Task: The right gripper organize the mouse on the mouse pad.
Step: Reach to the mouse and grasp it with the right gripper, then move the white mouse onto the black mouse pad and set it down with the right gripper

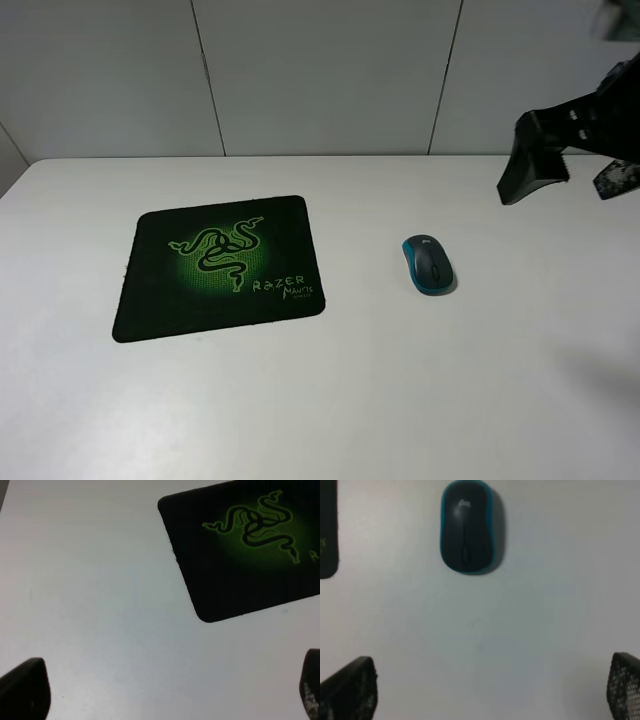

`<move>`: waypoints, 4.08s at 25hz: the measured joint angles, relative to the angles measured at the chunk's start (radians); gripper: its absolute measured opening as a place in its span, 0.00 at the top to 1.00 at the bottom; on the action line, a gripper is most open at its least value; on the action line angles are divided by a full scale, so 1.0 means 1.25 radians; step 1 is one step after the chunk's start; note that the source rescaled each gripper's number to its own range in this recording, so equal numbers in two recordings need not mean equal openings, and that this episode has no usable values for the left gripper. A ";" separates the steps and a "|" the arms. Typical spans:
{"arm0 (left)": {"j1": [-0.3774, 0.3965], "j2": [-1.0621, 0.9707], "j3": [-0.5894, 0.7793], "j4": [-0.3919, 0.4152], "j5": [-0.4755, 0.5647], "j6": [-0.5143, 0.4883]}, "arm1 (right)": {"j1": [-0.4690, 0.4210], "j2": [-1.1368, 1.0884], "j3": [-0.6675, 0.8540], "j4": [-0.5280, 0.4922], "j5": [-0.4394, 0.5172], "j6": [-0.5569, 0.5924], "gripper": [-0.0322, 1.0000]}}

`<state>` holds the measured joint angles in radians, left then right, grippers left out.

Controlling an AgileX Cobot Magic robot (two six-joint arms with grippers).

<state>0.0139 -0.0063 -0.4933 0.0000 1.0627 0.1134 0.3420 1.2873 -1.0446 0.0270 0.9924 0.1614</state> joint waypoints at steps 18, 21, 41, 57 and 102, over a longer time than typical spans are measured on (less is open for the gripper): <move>0.000 0.000 0.000 0.000 0.001 0.000 | 0.037 0.291 -0.001 -0.014 -0.222 -0.012 0.00; 0.000 0.000 0.000 0.000 0.001 0.000 | 0.037 0.332 -0.023 -0.013 -0.224 -0.026 0.00; 0.000 0.000 0.000 0.000 0.001 0.000 | 0.037 0.549 -0.195 -0.050 -0.187 -0.058 0.00; 0.000 0.000 0.000 0.000 0.001 0.000 | 0.037 0.623 -0.196 -0.107 -0.217 -0.021 0.00; 0.000 0.000 0.000 0.000 0.001 0.000 | 0.038 0.567 -0.320 -0.056 -0.003 -0.033 0.97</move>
<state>0.0139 -0.0063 -0.4933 0.0000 1.0633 0.1134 0.3899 1.9958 -1.4442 -0.0425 0.9881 0.1204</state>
